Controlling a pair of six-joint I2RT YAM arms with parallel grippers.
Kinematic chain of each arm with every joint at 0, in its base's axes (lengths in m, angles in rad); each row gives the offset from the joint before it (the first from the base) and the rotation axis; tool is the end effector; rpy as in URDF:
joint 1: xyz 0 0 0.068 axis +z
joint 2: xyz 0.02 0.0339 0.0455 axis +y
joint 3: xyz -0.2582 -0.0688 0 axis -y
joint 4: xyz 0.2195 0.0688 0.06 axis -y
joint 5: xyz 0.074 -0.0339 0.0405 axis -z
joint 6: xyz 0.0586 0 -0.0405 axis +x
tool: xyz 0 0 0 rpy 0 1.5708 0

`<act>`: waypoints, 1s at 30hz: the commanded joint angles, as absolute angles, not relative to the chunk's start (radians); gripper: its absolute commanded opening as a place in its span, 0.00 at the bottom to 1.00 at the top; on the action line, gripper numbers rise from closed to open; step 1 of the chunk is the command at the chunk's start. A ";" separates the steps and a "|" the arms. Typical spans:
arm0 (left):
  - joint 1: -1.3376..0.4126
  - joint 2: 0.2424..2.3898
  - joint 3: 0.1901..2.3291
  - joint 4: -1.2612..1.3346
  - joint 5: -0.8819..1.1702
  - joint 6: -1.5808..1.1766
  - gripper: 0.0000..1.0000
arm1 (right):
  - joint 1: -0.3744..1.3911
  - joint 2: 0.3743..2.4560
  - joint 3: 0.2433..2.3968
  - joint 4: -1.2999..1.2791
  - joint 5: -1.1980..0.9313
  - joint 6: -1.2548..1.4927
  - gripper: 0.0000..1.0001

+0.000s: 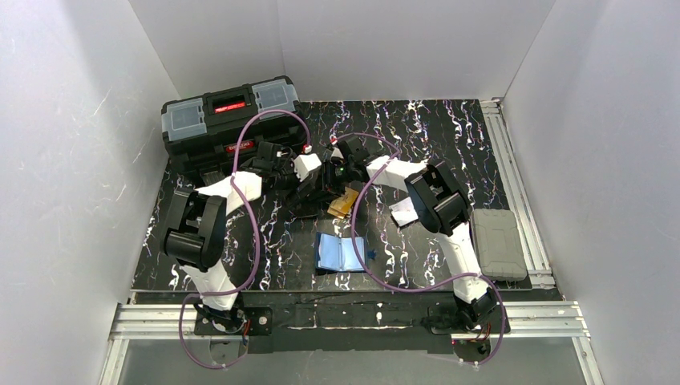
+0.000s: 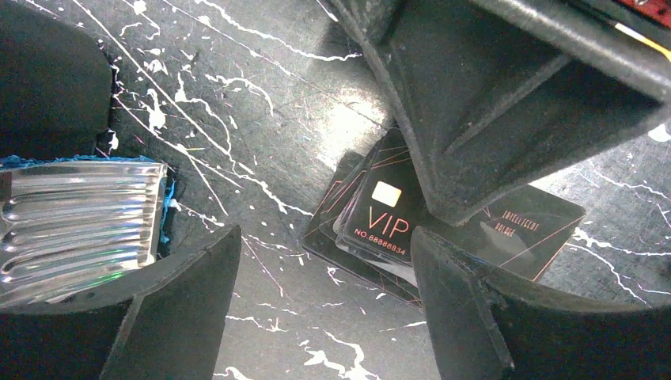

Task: Put the credit cards into the card holder
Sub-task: Pick up the credit card from the center of the board.

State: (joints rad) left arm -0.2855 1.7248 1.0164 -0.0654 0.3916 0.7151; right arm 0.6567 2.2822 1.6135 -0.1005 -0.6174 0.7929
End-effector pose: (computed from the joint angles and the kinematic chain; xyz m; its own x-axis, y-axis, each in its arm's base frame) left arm 0.3363 -0.1220 0.1818 -0.1639 0.6797 -0.7149 0.8340 0.4825 0.2676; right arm 0.3638 0.3233 0.1354 -0.9759 -0.0188 -0.2173 -0.1881 0.5775 0.7944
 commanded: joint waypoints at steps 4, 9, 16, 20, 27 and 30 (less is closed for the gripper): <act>-0.275 1.704 1.023 -0.108 0.414 0.708 0.78 | 0.653 2.293 1.617 -0.066 -0.644 0.807 0.36; -0.238 1.690 1.118 -0.214 0.438 0.668 0.79 | 0.653 2.298 1.621 -0.089 -0.627 0.791 0.35; -0.224 1.671 1.064 -0.256 0.491 0.734 0.80 | 0.652 2.305 1.632 -0.098 -0.623 0.789 0.35; -0.236 1.678 1.034 -0.221 0.535 0.736 0.80 | 0.650 2.309 1.632 -0.107 -0.620 0.785 0.35; -0.253 1.697 1.008 -0.157 0.545 0.772 0.79 | 0.643 2.312 1.634 -0.113 -0.618 0.787 0.34; -0.253 1.694 0.995 -0.152 0.524 0.806 0.79 | 0.640 2.312 1.634 -0.120 -0.617 0.786 0.34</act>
State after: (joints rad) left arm -0.2470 1.7096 1.0164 -0.1707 0.5068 0.7525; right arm 0.6502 2.2993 1.6135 -0.1101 -0.6117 0.8001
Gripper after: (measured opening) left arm 0.791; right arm 0.343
